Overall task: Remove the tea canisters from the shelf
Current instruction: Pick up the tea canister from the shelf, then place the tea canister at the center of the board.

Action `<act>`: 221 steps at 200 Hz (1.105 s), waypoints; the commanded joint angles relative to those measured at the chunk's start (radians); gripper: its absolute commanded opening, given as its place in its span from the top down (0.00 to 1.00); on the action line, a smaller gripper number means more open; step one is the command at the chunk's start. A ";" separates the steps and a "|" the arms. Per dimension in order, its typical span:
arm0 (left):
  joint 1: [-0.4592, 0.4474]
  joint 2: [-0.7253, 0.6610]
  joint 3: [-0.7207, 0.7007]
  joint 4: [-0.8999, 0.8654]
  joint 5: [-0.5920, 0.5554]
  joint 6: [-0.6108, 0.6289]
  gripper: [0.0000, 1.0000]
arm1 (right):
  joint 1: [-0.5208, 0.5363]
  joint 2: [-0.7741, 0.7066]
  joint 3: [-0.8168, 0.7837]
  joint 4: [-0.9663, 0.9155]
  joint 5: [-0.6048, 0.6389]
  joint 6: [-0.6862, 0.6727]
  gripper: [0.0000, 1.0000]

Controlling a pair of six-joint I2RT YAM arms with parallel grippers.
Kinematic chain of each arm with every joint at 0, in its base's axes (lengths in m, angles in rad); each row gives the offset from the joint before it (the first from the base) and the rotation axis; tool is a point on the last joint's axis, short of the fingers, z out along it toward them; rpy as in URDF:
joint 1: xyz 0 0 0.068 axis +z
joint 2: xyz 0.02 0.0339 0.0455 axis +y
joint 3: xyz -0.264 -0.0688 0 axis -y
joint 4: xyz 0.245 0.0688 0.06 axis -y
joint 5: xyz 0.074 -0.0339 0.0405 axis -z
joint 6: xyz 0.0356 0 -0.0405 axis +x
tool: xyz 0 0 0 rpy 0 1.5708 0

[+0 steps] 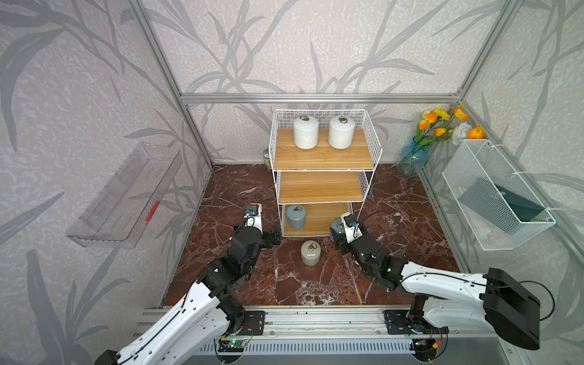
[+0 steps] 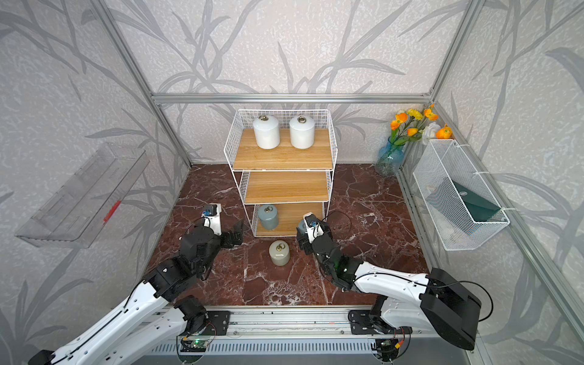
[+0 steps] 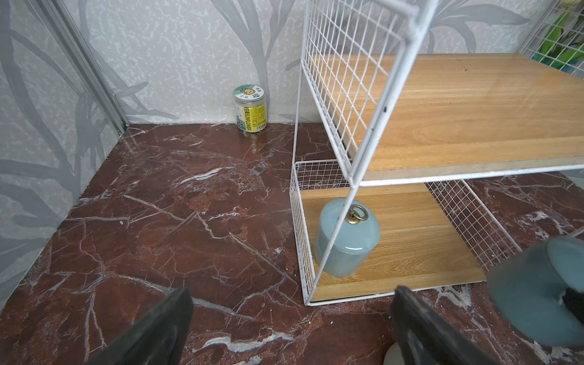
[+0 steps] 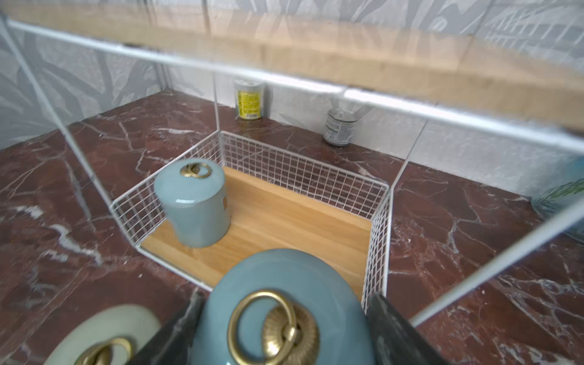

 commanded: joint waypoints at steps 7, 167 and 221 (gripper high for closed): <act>-0.002 0.003 0.004 0.028 0.009 -0.012 0.01 | 0.074 -0.046 -0.064 -0.018 0.009 0.086 0.31; -0.002 0.020 0.001 0.046 0.035 -0.045 0.01 | 0.148 0.096 -0.192 0.184 0.029 0.163 0.28; -0.001 0.013 -0.011 0.046 0.033 -0.052 0.00 | 0.165 0.153 -0.199 0.136 0.067 0.206 0.11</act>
